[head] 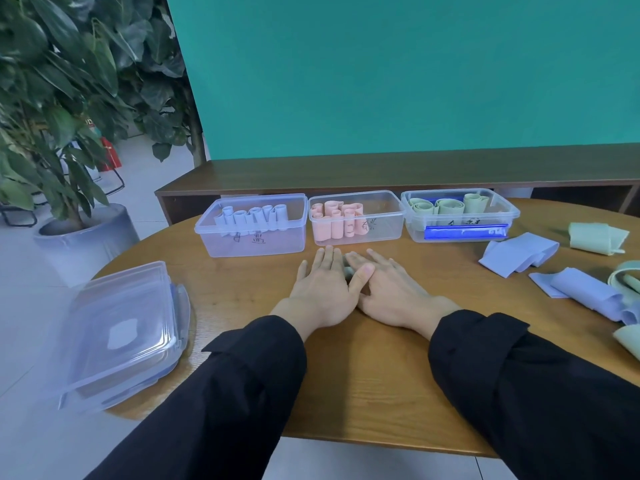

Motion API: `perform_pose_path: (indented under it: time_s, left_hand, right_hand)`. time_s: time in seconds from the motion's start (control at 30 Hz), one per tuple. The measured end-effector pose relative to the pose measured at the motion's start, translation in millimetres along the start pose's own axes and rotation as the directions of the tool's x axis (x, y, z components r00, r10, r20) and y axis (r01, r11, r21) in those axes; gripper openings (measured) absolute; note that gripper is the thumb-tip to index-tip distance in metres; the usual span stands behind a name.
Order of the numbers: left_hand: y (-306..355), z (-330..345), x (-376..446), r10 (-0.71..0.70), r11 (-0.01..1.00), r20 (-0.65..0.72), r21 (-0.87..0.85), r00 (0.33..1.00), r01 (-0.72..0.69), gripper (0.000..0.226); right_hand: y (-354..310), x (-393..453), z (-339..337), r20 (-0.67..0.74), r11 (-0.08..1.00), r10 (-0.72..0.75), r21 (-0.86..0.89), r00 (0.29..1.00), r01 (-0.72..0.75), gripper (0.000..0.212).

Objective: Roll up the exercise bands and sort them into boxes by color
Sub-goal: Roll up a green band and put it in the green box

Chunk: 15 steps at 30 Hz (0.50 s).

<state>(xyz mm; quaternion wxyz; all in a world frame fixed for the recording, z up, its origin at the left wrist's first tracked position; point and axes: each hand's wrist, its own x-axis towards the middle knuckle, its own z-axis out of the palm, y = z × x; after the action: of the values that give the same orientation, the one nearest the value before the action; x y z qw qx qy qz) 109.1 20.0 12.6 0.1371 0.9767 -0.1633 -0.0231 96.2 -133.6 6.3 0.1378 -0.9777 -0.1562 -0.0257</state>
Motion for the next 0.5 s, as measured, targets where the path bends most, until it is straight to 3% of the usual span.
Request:
perform_pose_path:
  time_s: [0.5]
  left_hand:
    - [-1,-1,41,-0.087,0.995,0.045,-0.037,0.995,0.089,0.094]
  right_hand:
    - [17,45,0,0.085,0.993,0.010,-0.117,0.996,0.000,0.063]
